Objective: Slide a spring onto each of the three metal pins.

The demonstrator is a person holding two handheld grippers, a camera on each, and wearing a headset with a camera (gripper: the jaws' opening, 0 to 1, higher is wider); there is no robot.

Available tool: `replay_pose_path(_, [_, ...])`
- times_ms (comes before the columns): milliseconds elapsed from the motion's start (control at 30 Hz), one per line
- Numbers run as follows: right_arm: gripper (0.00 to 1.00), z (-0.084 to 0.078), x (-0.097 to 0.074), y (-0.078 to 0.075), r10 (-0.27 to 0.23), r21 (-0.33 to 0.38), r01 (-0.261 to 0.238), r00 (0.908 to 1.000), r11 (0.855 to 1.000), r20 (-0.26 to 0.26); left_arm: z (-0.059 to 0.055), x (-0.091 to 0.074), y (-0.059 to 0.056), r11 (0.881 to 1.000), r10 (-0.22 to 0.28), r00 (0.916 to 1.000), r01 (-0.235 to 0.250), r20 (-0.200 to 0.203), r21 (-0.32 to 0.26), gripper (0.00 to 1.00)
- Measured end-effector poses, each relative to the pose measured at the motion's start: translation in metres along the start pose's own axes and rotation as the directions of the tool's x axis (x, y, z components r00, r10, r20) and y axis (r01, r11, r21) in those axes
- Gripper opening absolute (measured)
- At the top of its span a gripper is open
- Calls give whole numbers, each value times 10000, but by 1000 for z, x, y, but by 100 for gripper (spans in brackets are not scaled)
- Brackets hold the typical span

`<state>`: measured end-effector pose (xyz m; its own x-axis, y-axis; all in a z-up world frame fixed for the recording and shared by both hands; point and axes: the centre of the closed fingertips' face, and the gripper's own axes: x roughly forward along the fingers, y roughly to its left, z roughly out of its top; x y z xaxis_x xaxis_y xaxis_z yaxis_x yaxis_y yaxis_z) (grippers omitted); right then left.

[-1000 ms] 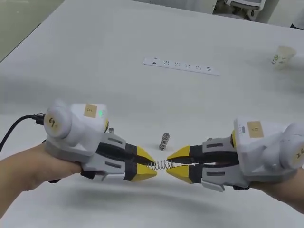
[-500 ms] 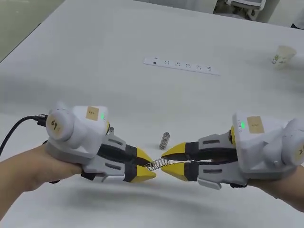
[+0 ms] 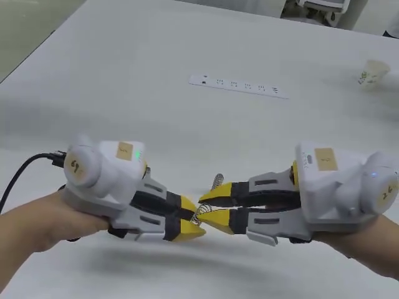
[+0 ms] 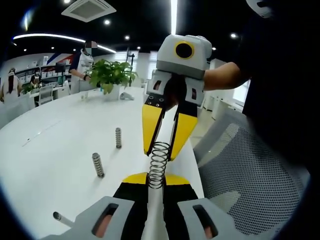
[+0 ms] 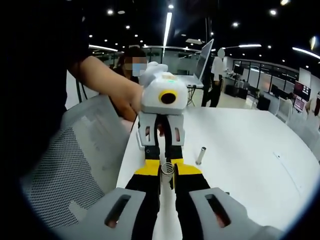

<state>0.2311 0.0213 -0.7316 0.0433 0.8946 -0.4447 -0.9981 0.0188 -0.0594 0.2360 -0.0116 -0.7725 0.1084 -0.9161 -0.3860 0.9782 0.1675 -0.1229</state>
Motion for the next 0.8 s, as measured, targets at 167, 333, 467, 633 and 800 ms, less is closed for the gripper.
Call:
replay_pose_path(167, [7, 4, 4, 1, 14, 45, -15, 9996, 10000, 293, 2, 1, -2, 10000, -58, 10000, 58, 61, -22, 2])
replay_pose_path(333, [7, 9, 4, 0, 30, 225, -45, 9976, 9997, 686, 7, 2, -4, 9998, -140, 9996, 143, 263, -115, 2])
replay_pose_path(467, [7, 12, 2, -1, 5, 92, -12, 9972, 10000, 745, 9, -2, -4, 9994, -87, 9991, 101, 420, -328, 2])
replay_pose_path(633, [7, 15, 0, -3, -22, -26, 24, 9972, 10000, 742, 12, -5, -2, 9992, 45, 9985, -23, 549, -402, 3])
replay_pose_path(800, [7, 18, 1, -4, -24, -193, 38, 9977, 9998, 684, 12, -8, -1, 9986, 194, 9981, -165, 591, -494, 7])
